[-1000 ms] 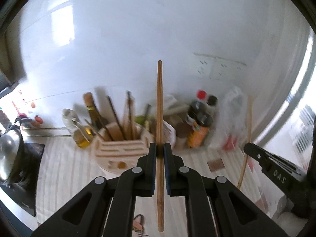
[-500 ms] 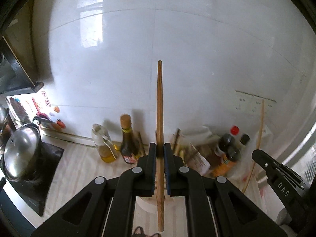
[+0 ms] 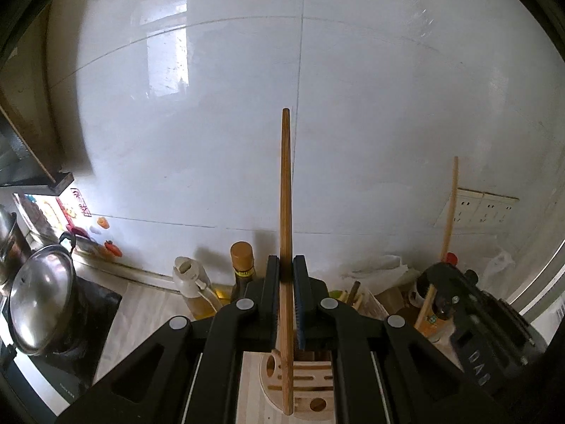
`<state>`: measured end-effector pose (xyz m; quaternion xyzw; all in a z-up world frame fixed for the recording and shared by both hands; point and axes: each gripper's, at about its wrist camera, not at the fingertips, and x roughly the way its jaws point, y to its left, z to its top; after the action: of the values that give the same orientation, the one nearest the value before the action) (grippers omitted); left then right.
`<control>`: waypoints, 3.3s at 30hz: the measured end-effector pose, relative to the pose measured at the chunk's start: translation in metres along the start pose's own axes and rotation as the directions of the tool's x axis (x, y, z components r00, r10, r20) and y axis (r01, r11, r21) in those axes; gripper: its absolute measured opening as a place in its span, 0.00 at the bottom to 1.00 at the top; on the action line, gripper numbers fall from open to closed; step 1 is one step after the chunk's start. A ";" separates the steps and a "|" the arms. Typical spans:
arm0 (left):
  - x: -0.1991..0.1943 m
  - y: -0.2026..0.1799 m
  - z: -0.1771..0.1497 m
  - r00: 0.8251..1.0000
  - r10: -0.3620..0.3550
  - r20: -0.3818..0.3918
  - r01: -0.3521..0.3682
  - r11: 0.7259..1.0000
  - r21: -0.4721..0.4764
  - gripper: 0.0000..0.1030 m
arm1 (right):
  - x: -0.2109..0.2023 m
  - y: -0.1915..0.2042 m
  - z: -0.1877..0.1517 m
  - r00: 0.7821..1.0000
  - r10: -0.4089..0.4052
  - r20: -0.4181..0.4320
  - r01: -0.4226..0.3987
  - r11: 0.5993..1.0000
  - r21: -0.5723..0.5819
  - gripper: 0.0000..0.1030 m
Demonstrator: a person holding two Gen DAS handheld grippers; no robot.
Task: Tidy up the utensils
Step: 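Lower both light chopsticks into the slots of the pink holder, then open both grippers and pull them back from the holder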
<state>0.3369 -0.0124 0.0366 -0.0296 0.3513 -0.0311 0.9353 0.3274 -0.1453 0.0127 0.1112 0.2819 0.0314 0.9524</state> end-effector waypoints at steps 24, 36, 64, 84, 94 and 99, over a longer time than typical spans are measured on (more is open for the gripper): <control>0.055 0.032 -0.009 0.996 -0.050 -0.070 0.046 0.998 -0.053 0.05 | 0.042 0.007 -0.016 0.990 0.074 0.117 -0.073 0.997 -0.018 0.07; 0.064 0.033 -0.011 0.994 -0.105 -0.029 0.102 0.989 -0.105 0.05 | 0.050 -0.007 -0.027 0.984 0.081 0.159 -0.082 0.997 0.003 0.07; 0.083 0.013 -0.029 0.983 -0.183 -0.021 0.182 0.982 -0.054 0.07 | 0.048 -0.014 -0.052 0.983 0.147 0.113 -0.142 0.989 -0.045 0.07; -0.019 0.043 -0.090 0.994 0.097 -0.052 -0.098 0.995 -0.028 1.00 | -0.030 -0.018 -0.078 0.975 -0.201 -0.099 0.186 0.972 -0.145 1.00; -0.066 0.036 -0.123 0.994 0.090 -0.062 -0.090 0.996 0.001 1.00 | -0.088 -0.006 -0.086 0.963 -0.263 -0.063 0.249 0.954 -0.167 1.00; -0.109 0.043 -0.139 0.995 0.084 -0.053 -0.082 0.996 0.034 1.00 | -0.136 0.013 -0.097 0.957 -0.285 -0.052 0.274 0.949 -0.154 1.00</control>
<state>0.1651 0.0345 -0.0003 0.0009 0.3768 0.0014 0.9263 0.1607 -0.1306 0.0085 -0.0009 0.3267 -0.0791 0.9418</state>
